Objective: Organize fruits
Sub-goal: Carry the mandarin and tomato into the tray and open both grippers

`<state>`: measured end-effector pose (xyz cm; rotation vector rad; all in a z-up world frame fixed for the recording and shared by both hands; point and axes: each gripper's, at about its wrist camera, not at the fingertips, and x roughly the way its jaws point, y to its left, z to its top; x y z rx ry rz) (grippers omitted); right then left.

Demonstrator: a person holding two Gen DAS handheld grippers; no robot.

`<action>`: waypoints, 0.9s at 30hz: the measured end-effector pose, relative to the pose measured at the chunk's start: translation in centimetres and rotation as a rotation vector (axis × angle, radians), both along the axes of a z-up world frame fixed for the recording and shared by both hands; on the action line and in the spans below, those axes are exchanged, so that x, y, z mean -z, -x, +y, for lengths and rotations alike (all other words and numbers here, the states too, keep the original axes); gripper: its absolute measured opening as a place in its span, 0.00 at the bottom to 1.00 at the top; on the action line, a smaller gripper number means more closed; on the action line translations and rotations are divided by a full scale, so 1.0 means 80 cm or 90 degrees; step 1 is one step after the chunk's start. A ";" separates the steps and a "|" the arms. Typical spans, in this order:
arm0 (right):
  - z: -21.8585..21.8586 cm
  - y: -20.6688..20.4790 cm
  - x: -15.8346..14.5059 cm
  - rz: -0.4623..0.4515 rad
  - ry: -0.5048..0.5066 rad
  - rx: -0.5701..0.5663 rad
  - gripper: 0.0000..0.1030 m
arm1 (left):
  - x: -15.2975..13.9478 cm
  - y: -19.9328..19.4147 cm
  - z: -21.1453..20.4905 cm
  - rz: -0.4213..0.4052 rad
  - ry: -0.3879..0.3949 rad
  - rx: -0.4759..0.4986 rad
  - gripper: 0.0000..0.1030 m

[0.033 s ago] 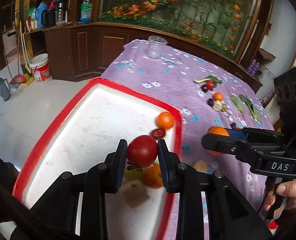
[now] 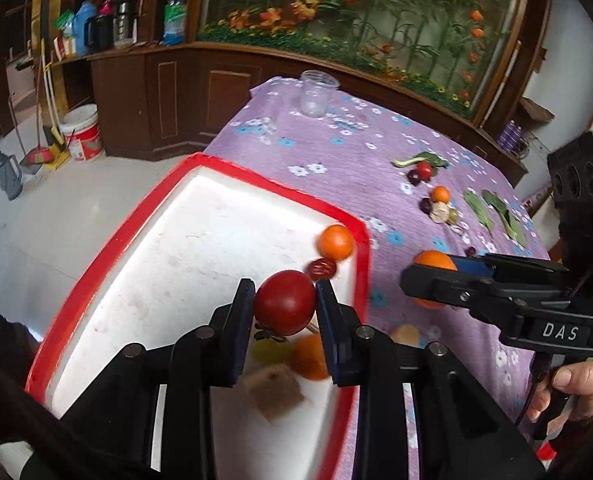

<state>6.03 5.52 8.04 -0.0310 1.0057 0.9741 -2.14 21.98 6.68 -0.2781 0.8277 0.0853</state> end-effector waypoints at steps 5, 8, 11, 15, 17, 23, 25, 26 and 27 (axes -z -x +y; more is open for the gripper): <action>0.050 -0.030 0.011 0.012 0.007 -0.019 0.34 | 0.017 -0.014 0.009 0.017 0.013 -0.008 0.27; 0.075 -0.047 0.021 0.014 0.012 -0.027 0.34 | 0.025 -0.019 0.009 0.025 0.013 -0.004 0.27; 0.093 -0.062 0.032 0.009 0.026 -0.027 0.34 | 0.033 -0.024 0.012 0.035 0.021 -0.003 0.27; 0.108 -0.074 0.047 -0.002 0.051 -0.032 0.34 | 0.042 -0.032 0.013 0.060 0.027 0.002 0.27; 0.114 -0.078 0.055 -0.008 0.062 -0.034 0.34 | 0.046 -0.036 0.012 0.074 0.026 0.004 0.27; 0.122 -0.083 0.069 -0.021 0.080 -0.042 0.34 | 0.056 -0.042 0.008 0.105 0.021 0.008 0.27; 0.121 -0.083 0.072 -0.023 0.083 -0.043 0.34 | 0.060 -0.043 0.008 0.113 0.019 0.007 0.27; 0.121 -0.083 0.072 -0.030 0.086 -0.043 0.34 | 0.060 -0.043 0.009 0.112 0.020 0.006 0.27; 0.121 -0.083 0.072 -0.036 0.091 -0.045 0.34 | 0.059 -0.043 0.009 0.113 0.021 0.006 0.27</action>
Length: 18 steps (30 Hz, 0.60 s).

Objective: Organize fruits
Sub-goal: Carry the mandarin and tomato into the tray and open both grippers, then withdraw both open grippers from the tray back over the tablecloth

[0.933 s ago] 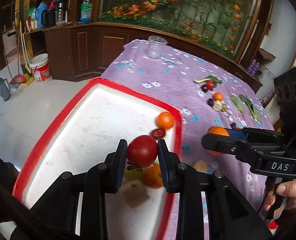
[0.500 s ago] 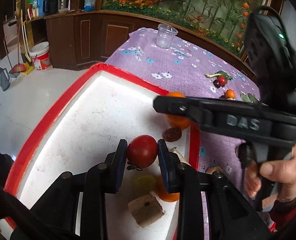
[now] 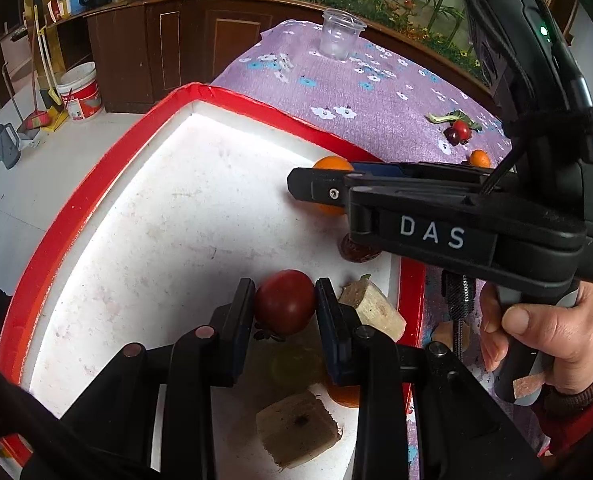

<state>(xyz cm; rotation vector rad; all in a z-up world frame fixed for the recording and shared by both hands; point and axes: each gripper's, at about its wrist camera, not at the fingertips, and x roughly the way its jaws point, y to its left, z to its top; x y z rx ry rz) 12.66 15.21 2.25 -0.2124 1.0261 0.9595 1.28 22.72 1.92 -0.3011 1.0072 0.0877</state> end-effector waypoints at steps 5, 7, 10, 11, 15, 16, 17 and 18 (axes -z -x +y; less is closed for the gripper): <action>0.001 0.005 -0.002 -0.016 0.007 -0.003 0.35 | -0.001 0.000 0.001 0.002 0.006 -0.003 0.27; 0.000 0.007 -0.002 -0.019 0.007 -0.004 0.36 | -0.001 0.001 0.003 0.001 0.009 -0.005 0.27; -0.004 0.010 -0.005 -0.022 0.007 -0.001 0.38 | -0.001 0.000 0.004 0.001 0.010 -0.005 0.28; -0.006 0.012 -0.007 -0.021 0.005 0.001 0.39 | -0.001 0.000 0.004 0.002 0.009 -0.006 0.28; -0.012 0.016 -0.018 -0.026 -0.007 0.006 0.42 | -0.005 0.003 0.002 -0.003 -0.003 -0.013 0.49; -0.015 0.017 -0.021 -0.026 -0.012 0.007 0.42 | -0.008 0.005 0.002 -0.012 -0.003 -0.016 0.52; -0.017 0.018 -0.025 -0.026 -0.017 0.009 0.42 | -0.009 0.007 0.002 -0.017 -0.005 -0.016 0.52; -0.021 0.020 -0.029 -0.026 -0.023 0.012 0.42 | -0.012 0.008 0.001 -0.021 -0.008 -0.016 0.52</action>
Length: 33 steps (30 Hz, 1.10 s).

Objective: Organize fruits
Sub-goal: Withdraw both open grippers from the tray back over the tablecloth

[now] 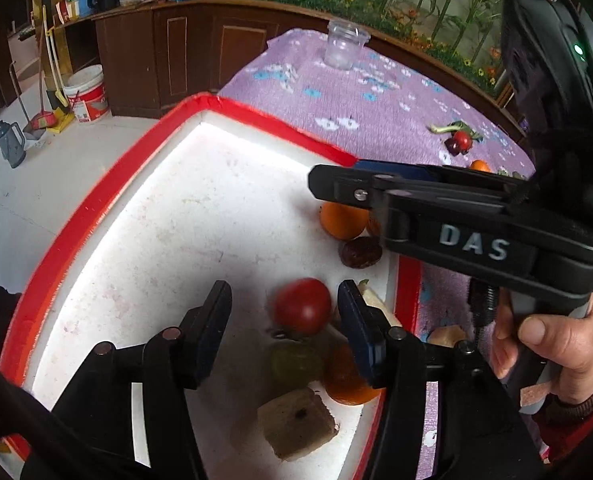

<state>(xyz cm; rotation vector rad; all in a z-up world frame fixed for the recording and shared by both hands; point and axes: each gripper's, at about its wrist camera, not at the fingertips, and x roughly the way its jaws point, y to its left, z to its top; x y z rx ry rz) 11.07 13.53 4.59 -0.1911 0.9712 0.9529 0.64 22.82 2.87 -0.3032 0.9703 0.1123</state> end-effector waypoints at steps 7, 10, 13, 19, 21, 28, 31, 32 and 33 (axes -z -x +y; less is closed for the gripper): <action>-0.052 0.017 -0.032 0.005 -0.062 0.033 0.52 | -0.018 0.012 -0.016 -0.017 -0.047 0.013 0.55; -0.077 0.027 -0.043 -0.002 -0.078 0.045 0.55 | -0.022 0.018 -0.025 -0.018 -0.062 0.018 0.55; -0.104 0.039 -0.046 -0.020 -0.081 0.062 0.57 | -0.023 0.024 -0.037 -0.018 -0.071 0.026 0.55; -0.156 0.062 -0.047 -0.022 -0.091 0.098 0.61 | -0.025 0.034 -0.059 -0.019 -0.085 0.041 0.55; -0.172 0.067 -0.047 -0.025 -0.092 0.112 0.61 | -0.026 0.037 -0.068 -0.020 -0.085 0.048 0.55; -0.217 0.088 -0.049 -0.046 -0.074 0.146 0.66 | -0.029 0.047 -0.093 -0.024 -0.088 0.069 0.61; -0.238 0.093 -0.049 -0.052 -0.060 0.159 0.66 | -0.032 0.053 -0.103 -0.026 -0.092 0.080 0.67; -0.246 0.093 -0.050 -0.052 -0.056 0.167 0.68 | -0.033 0.055 -0.106 -0.028 -0.093 0.083 0.67; -0.253 0.093 -0.050 -0.052 -0.053 0.172 0.69 | -0.034 0.056 -0.109 -0.029 -0.092 0.086 0.67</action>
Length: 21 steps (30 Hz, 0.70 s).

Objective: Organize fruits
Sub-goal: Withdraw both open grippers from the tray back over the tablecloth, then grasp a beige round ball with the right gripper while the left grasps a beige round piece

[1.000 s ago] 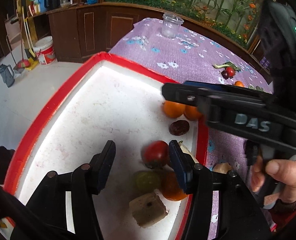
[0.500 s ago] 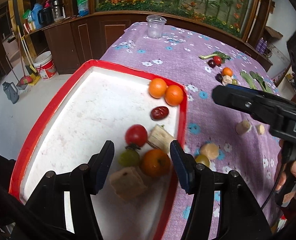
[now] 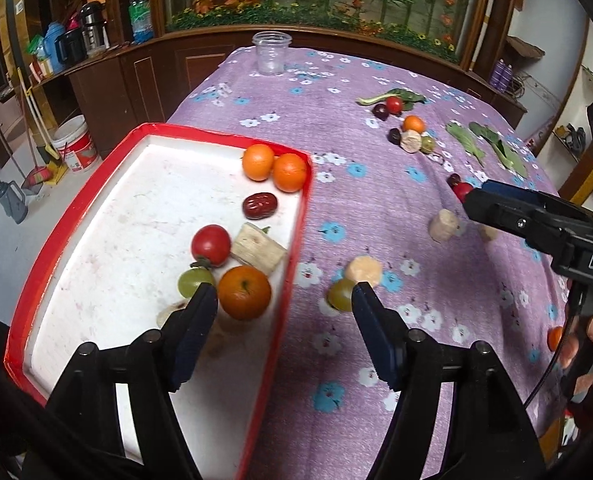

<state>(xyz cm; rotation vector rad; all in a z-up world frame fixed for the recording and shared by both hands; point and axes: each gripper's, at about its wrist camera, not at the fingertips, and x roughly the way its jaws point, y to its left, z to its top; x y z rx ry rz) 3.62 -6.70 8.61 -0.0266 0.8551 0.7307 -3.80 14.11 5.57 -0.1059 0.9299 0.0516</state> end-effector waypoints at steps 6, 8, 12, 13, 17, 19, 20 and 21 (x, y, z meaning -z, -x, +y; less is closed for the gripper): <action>-0.050 0.011 -0.005 -0.011 0.024 0.028 0.72 | -0.002 0.004 -0.016 -0.004 0.004 0.019 0.67; -0.063 0.016 -0.004 -0.014 0.031 0.035 0.72 | -0.001 0.005 -0.021 -0.005 0.006 0.024 0.67; -0.090 0.023 0.002 -0.015 0.039 0.044 0.72 | 0.004 0.005 -0.032 -0.003 0.005 0.035 0.67; -0.097 0.023 0.004 -0.016 0.045 0.050 0.72 | 0.006 0.005 -0.035 0.000 0.000 0.038 0.67; -0.116 0.021 0.017 -0.003 0.054 0.064 0.71 | 0.013 0.002 -0.047 0.009 -0.024 0.052 0.67; -0.119 0.019 0.020 0.000 0.060 0.066 0.66 | 0.016 0.000 -0.051 0.013 -0.028 0.063 0.67; -0.119 0.019 0.022 0.002 0.062 0.065 0.61 | 0.018 -0.001 -0.054 0.014 -0.031 0.068 0.67; -0.119 0.018 0.023 0.004 0.064 0.065 0.59 | 0.019 -0.002 -0.057 0.014 -0.035 0.072 0.67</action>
